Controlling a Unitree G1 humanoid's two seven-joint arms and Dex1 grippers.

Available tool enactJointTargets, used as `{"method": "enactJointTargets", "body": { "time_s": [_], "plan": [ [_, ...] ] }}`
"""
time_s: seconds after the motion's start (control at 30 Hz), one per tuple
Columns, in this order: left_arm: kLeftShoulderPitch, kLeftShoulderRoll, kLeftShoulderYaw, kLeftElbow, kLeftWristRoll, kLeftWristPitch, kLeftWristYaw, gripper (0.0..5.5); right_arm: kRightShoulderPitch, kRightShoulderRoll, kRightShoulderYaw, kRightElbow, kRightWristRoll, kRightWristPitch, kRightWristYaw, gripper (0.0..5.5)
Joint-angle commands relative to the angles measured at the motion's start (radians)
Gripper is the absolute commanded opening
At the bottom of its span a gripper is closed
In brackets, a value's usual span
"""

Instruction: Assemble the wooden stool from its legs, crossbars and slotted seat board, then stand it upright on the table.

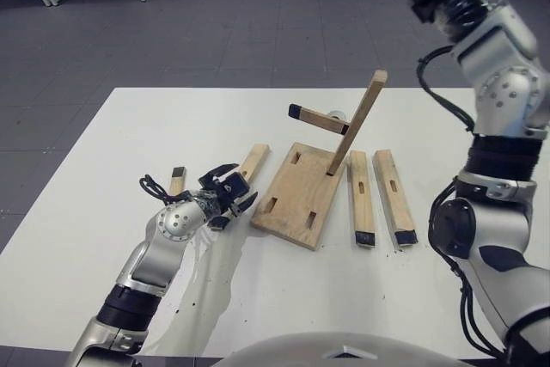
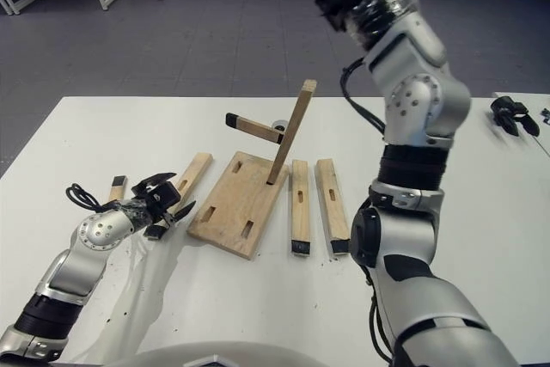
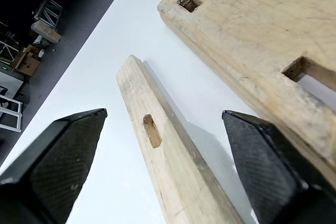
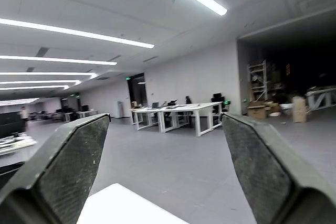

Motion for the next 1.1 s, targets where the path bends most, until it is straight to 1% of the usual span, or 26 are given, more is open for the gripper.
{"method": "enactJointTargets", "body": {
  "time_s": [0.03,0.13,0.23,0.37,0.47,0.7,0.8,0.93,1.1],
  "plan": [
    [0.062,0.032,0.020,-0.023,-0.020,-0.010,-0.034,4.07,0.222,-0.070,-0.002,-0.169,-0.049,0.066,-0.078,3.88],
    [0.094,0.036,0.014,-0.030,-0.025,-0.024,-0.053,4.07,0.481,-0.125,0.031,-0.291,-0.116,0.115,-0.109,3.88],
    [0.115,0.036,0.010,-0.044,-0.026,-0.022,-0.065,4.07,0.721,-0.163,0.072,-0.392,-0.143,0.152,-0.091,3.88],
    [0.108,0.010,0.010,-0.035,-0.022,-0.012,-0.044,4.07,0.955,-0.195,0.119,-0.413,-0.178,0.167,-0.063,3.88],
    [0.120,-0.011,0.000,-0.052,-0.021,-0.003,-0.033,4.07,1.056,-0.188,0.150,-0.450,-0.183,0.186,-0.067,3.88],
    [0.160,-0.034,-0.041,-0.111,-0.016,0.020,-0.037,4.07,1.133,-0.174,0.226,-0.538,-0.202,0.283,-0.107,3.88],
    [0.163,-0.040,-0.055,-0.127,-0.017,0.032,-0.041,4.07,1.136,-0.184,0.257,-0.548,-0.253,0.309,-0.156,3.88],
    [0.150,-0.052,-0.077,-0.128,-0.017,0.045,-0.044,4.07,1.123,-0.174,0.265,-0.536,-0.312,0.332,-0.224,3.88],
    [0.109,-0.075,-0.119,-0.120,-0.011,0.058,-0.056,4.10,1.095,-0.141,0.261,-0.482,-0.314,0.348,-0.238,3.04]
  ]
}}
